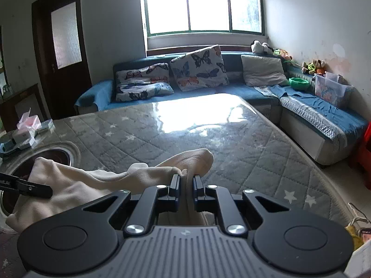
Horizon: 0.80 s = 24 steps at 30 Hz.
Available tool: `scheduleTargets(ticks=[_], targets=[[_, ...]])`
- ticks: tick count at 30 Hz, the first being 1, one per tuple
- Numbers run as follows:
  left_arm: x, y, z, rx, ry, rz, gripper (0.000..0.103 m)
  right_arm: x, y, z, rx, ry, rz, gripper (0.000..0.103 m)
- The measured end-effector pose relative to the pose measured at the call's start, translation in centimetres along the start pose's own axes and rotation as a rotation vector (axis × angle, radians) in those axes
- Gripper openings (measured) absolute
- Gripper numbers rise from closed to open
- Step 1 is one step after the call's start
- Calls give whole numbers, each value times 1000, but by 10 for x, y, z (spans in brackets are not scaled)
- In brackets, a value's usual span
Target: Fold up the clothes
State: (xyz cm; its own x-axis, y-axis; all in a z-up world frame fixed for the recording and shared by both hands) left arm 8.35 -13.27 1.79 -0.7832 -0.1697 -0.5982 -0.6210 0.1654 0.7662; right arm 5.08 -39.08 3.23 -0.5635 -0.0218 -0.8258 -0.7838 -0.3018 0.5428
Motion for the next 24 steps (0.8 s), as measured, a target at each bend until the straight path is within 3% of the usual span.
scheduleTargets(ticks=[18,24], targets=[[21,-1,25,3,6,55,16,27,-31,8,18,46,127,10],[22,3,28,-4,18,54,22,32,-25,13,34,60,145,12]])
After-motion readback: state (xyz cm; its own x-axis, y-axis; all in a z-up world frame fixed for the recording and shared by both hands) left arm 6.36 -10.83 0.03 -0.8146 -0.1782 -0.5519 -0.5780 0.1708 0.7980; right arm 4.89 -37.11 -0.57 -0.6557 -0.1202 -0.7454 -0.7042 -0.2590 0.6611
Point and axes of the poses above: each gripper's, at about its wrist camera, not at the fingertips, and y roughly against the way its jaws point, z to its left, x to its underside, the point moved 5 cm from there along -y, roughly the way its jaws point, and after that the axes turned 8 degrees about -x, right-handed, at the moved point
